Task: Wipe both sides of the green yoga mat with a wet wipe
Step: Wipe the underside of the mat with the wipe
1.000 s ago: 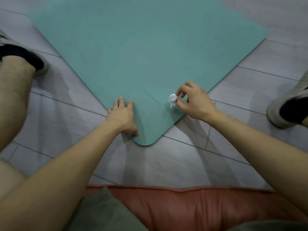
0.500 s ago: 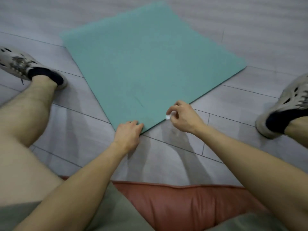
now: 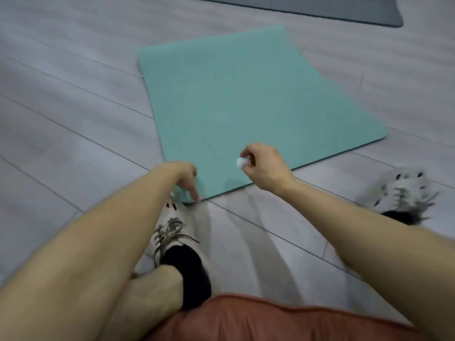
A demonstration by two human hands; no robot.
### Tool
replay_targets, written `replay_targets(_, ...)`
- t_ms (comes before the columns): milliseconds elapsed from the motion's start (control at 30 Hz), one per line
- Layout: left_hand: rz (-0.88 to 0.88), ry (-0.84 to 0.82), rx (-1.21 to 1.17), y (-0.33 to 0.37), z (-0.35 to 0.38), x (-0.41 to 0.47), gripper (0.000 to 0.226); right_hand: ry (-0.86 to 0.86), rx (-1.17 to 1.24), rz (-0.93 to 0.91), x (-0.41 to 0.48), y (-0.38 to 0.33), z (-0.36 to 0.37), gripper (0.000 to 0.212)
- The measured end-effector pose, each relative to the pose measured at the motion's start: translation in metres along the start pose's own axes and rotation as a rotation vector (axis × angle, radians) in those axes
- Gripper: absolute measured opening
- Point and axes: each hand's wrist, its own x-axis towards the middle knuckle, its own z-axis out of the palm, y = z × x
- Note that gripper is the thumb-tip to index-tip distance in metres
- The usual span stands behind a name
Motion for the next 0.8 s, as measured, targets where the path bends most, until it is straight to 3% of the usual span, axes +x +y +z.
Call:
replay_targets(67,0.03,-0.042,-0.095,-0.012,-0.012,0.013,0.11,-0.058,-0.021,-0.041,0.017,0.001,0.013,0.022)
replay_targets(200,0.019,0.222,-0.182,-0.027,-0.003,0.055,0.115,-0.186,-0.086,-0.138,0.053,0.018,0.042,0.021)
replay_targets(333,-0.015,0.171,-0.221,-0.022,0.012,0.085,0.144,-0.063,-0.143,-0.027,0.091,0.055,0.06,0.022)
replay_targets(400,-0.035,0.168,-0.245,-0.017,0.011,0.088,0.144,0.035,-0.092,0.121,0.094,0.058,0.073,0.019)
replay_targets(433,-0.037,0.184,-0.248,-0.016,0.01,0.087,0.143,0.041,-0.064,0.098,0.084,0.049,0.083,0.018)
replay_targets(567,-0.037,0.226,-0.206,-0.02,0.011,0.084,0.141,-0.321,0.07,-0.507,0.018,0.006,0.11,0.012)
replay_targets(633,-0.023,0.208,-0.19,-0.02,0.013,0.083,0.142,-0.348,-0.003,-0.638,0.043,0.02,0.101,0.013)
replay_targets(667,-0.017,0.201,-0.187,-0.019,0.013,0.081,0.142,-0.261,-0.037,-0.565,0.066,0.032,0.096,0.014)
replay_targets(733,-0.029,0.207,-0.193,-0.017,0.01,0.08,0.142,-0.019,-0.084,-0.232,0.114,0.061,0.082,0.016)
replay_targets(800,-0.041,0.218,-0.209,-0.016,0.006,0.078,0.142,0.106,-0.056,0.025,0.13,0.069,0.079,0.017)
